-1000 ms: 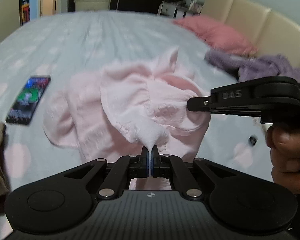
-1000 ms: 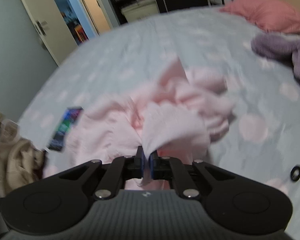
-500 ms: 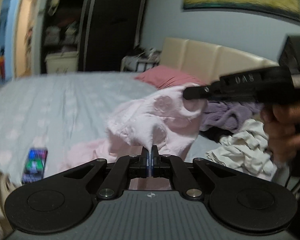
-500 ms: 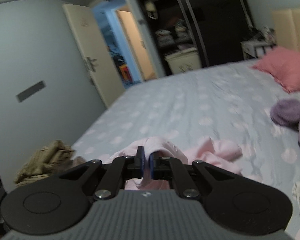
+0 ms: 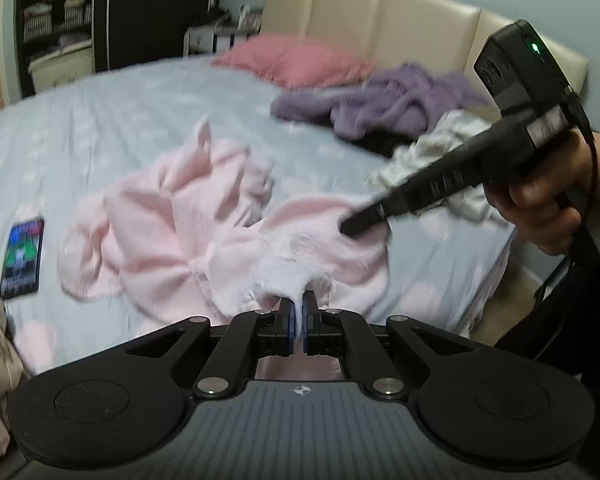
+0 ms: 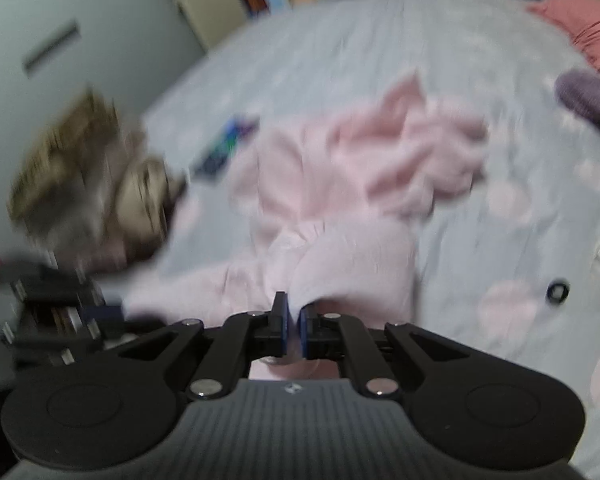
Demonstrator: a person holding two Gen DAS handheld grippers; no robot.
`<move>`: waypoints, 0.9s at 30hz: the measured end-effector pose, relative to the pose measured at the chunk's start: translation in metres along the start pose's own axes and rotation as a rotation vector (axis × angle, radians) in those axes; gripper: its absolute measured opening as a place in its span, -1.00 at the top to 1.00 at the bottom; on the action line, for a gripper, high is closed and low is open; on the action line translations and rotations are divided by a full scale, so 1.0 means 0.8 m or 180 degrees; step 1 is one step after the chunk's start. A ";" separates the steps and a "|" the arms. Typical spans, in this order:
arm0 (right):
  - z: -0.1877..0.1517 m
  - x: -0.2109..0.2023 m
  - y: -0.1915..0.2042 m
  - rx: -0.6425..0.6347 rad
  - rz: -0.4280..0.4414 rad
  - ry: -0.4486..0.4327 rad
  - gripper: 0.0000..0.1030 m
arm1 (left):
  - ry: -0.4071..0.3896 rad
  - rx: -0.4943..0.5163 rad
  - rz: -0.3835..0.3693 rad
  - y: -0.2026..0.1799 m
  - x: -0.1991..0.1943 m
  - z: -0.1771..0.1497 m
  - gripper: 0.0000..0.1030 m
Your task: Fold clothes
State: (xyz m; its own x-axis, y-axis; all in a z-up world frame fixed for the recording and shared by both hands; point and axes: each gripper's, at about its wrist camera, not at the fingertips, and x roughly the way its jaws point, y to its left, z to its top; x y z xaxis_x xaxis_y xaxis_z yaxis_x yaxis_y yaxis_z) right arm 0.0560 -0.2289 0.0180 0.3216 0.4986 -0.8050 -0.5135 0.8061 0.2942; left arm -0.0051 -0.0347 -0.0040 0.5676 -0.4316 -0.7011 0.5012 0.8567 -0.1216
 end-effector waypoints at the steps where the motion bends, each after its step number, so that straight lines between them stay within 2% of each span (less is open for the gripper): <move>1: -0.008 0.013 0.005 -0.0076 -0.0006 0.0148 0.81 | 0.0038 -0.0027 0.0020 0.002 0.003 -0.002 0.86; 4: -0.027 0.042 0.017 -0.0260 -0.0044 0.0536 0.55 | 0.0112 -0.0157 0.0111 0.014 0.005 -0.005 0.55; 5: -0.029 0.044 0.021 -0.0321 -0.0044 0.0562 0.36 | 0.0130 -0.0206 0.0150 0.019 -0.003 -0.010 0.52; 7: -0.030 0.042 0.029 -0.0435 -0.0018 0.0541 0.24 | 0.0181 -0.0298 0.0226 0.027 -0.013 -0.018 0.52; 12: -0.006 0.019 0.035 -0.0416 0.0203 0.0279 0.22 | 0.0169 -0.0443 0.0285 0.044 -0.036 -0.028 0.52; 15: 0.019 0.027 0.042 -0.0416 0.0167 0.0178 0.21 | 0.0134 -0.0495 0.0319 0.050 -0.042 -0.029 0.45; 17: 0.035 0.034 0.047 -0.0417 0.0133 0.0112 0.08 | 0.0114 -0.0516 0.0328 0.053 -0.045 -0.031 0.40; 21: 0.068 0.047 0.057 -0.0421 0.0065 -0.0019 0.06 | 0.0130 -0.0540 0.0357 0.058 -0.044 -0.035 0.39; 27: 0.116 0.130 0.065 -0.0704 -0.0485 -0.0108 0.06 | 0.0158 -0.0608 0.0393 0.068 -0.045 -0.043 0.39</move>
